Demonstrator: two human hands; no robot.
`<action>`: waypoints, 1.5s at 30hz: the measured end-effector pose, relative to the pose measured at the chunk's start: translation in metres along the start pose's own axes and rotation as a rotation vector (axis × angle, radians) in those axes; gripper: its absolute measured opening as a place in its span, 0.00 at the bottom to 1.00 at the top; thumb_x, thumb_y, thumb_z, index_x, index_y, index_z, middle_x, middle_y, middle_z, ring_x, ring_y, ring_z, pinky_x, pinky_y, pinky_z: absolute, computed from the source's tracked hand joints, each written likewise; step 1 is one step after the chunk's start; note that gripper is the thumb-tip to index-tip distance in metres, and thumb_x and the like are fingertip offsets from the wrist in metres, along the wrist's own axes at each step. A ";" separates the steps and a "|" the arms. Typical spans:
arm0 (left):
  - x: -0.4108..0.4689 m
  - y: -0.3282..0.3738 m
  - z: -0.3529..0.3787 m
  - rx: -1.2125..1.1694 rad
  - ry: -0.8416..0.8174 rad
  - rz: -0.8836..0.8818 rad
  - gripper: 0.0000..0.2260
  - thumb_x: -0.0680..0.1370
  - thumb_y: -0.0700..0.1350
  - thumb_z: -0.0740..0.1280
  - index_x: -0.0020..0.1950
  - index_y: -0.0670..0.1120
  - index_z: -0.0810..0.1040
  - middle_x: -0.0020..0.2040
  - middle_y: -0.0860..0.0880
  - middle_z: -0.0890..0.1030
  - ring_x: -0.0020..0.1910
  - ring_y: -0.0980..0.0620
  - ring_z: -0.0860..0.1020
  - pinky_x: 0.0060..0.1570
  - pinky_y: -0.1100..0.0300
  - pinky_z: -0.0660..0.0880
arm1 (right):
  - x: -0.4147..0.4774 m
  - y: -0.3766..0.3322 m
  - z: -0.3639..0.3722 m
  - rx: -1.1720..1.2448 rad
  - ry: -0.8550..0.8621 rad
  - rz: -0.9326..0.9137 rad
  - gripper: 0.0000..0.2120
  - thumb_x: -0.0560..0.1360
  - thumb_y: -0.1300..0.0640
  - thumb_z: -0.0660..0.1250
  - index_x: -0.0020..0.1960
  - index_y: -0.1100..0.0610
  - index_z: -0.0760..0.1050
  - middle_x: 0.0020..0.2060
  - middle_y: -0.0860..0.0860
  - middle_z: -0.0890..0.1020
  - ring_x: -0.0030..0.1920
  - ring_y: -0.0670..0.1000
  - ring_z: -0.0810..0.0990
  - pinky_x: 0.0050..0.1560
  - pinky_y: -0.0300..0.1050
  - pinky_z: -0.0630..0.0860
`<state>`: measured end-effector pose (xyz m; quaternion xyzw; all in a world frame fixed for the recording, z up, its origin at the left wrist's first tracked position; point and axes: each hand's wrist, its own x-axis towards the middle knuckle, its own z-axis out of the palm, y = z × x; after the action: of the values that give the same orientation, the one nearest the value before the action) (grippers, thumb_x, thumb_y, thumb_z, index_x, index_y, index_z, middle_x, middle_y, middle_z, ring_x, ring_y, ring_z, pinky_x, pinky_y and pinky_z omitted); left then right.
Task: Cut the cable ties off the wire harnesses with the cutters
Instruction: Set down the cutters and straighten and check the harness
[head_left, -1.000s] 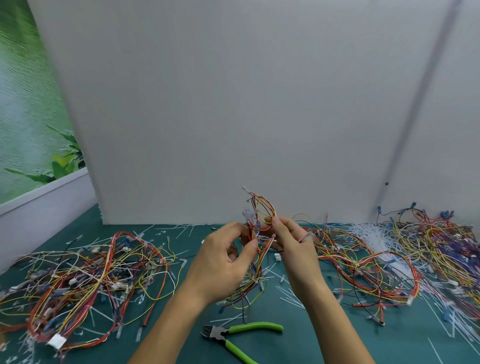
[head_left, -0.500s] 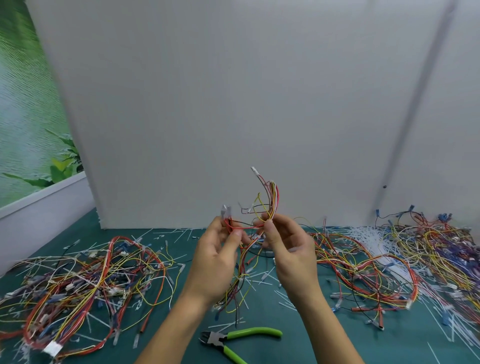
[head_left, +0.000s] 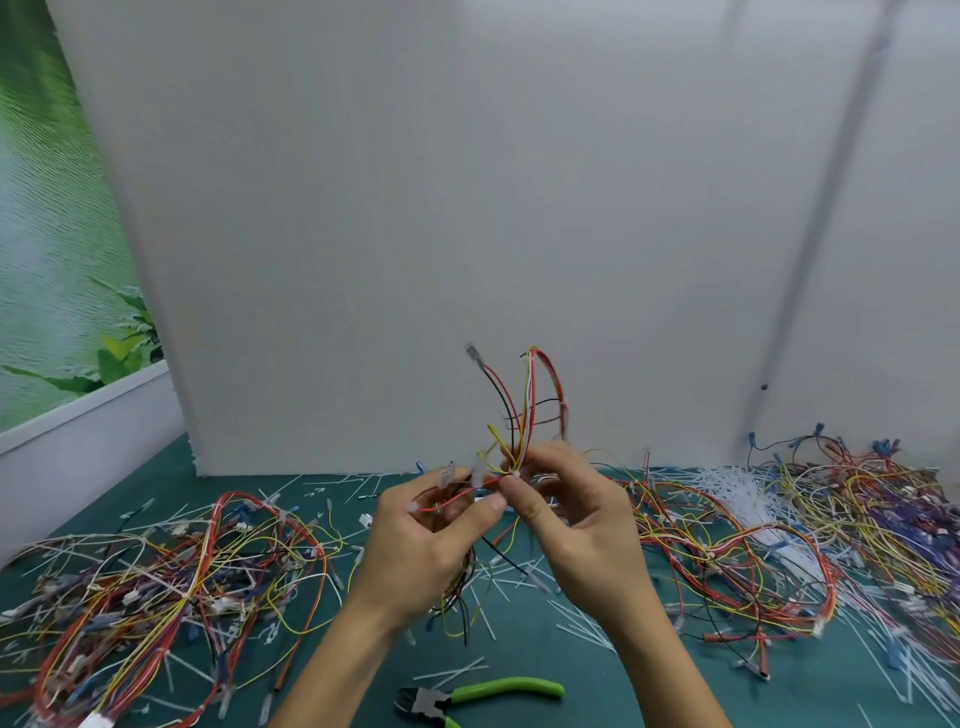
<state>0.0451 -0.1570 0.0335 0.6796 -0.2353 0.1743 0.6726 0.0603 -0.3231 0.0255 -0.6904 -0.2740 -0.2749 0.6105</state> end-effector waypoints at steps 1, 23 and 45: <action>0.000 0.002 0.000 -0.004 -0.023 0.017 0.09 0.74 0.46 0.74 0.53 0.55 0.87 0.33 0.58 0.80 0.38 0.62 0.80 0.45 0.67 0.76 | 0.001 -0.001 -0.002 0.082 -0.027 0.048 0.13 0.78 0.58 0.72 0.61 0.49 0.82 0.52 0.51 0.85 0.54 0.56 0.83 0.54 0.55 0.80; 0.010 -0.024 -0.031 0.401 0.143 0.107 0.12 0.72 0.53 0.74 0.51 0.48 0.88 0.44 0.57 0.86 0.43 0.61 0.83 0.43 0.69 0.75 | 0.013 -0.018 -0.032 0.591 0.270 0.324 0.28 0.71 0.56 0.74 0.70 0.58 0.75 0.48 0.52 0.86 0.45 0.49 0.83 0.45 0.39 0.81; 0.011 -0.035 -0.031 0.486 0.289 0.072 0.09 0.78 0.54 0.69 0.47 0.49 0.83 0.31 0.54 0.79 0.28 0.56 0.72 0.30 0.54 0.72 | 0.008 -0.019 -0.023 0.213 0.076 0.131 0.13 0.74 0.68 0.73 0.42 0.50 0.84 0.42 0.51 0.86 0.46 0.50 0.84 0.53 0.43 0.82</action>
<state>0.0757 -0.1278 0.0117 0.7805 -0.1122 0.3442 0.5098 0.0514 -0.3432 0.0473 -0.6272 -0.2327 -0.2299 0.7068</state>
